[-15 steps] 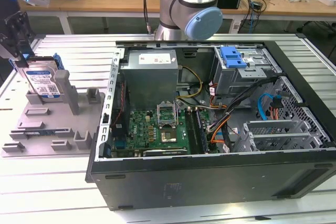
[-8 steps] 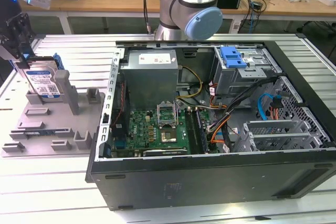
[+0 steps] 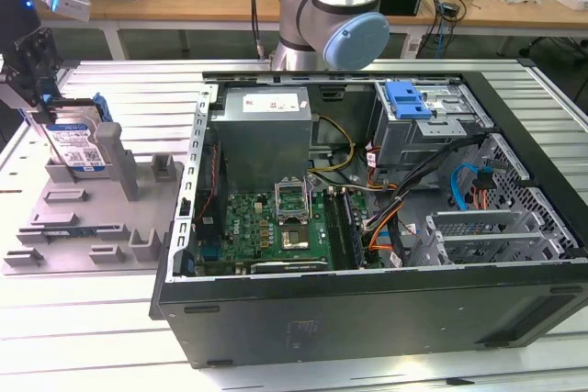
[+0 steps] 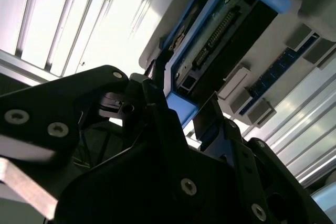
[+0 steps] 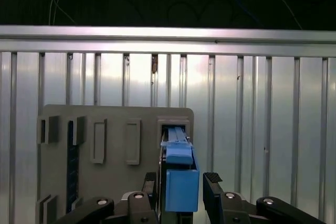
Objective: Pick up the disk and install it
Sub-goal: 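Pick up the disk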
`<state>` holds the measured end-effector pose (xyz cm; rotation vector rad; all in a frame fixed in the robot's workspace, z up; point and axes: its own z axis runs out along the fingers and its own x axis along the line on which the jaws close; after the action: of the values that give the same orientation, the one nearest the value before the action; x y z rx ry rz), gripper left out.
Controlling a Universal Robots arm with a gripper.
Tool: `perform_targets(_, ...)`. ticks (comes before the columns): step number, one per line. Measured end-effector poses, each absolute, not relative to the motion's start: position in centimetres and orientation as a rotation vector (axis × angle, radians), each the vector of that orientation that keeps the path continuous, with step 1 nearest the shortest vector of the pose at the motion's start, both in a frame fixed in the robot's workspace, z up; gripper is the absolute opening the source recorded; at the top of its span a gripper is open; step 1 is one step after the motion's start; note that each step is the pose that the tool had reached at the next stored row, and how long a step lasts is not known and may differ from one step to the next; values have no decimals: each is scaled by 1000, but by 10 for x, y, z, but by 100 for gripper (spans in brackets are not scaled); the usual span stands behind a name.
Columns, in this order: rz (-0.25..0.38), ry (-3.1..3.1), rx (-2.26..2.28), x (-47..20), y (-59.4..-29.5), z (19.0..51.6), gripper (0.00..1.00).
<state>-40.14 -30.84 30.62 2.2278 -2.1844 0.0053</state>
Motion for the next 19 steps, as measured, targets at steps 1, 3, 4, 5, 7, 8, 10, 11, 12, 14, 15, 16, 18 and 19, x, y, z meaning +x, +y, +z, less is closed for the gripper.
perform_targets(1, 5, -2184, 2228, -402, -308, 306, 48)
perform_targets(3, 5, -2184, 2228, -403, -308, 305, 48)
perform_targets(4, 5, -2184, 2228, -403, -308, 304, 48)
perform_targets(5, 5, -2184, 2228, -403, -308, 304, 48)
perform_targets(7, 5, -2184, 2228, -404, -308, 302, 48)
perform_targets(8, 5, -2185, 2228, -404, -308, 301, 48)
perform_targets(10, 5, -2184, 2228, -404, -308, 300, 48)
perform_targets(11, 5, -2184, 2228, -404, -308, 300, 48)
perform_targets(12, 5, -2184, 2228, -404, -308, 299, 48)
perform_targets(14, 5, -2185, 2228, -404, -308, 299, 48)
perform_targets(15, 5, -2184, 2228, -404, -308, 299, 48)
perform_targets(16, 5, -2184, 2228, -404, -308, 299, 48)
perform_targets(18, 5, -2185, 2228, -404, -308, 298, 48)
perform_targets(19, 5, -2185, 2228, -404, -308, 298, 48)
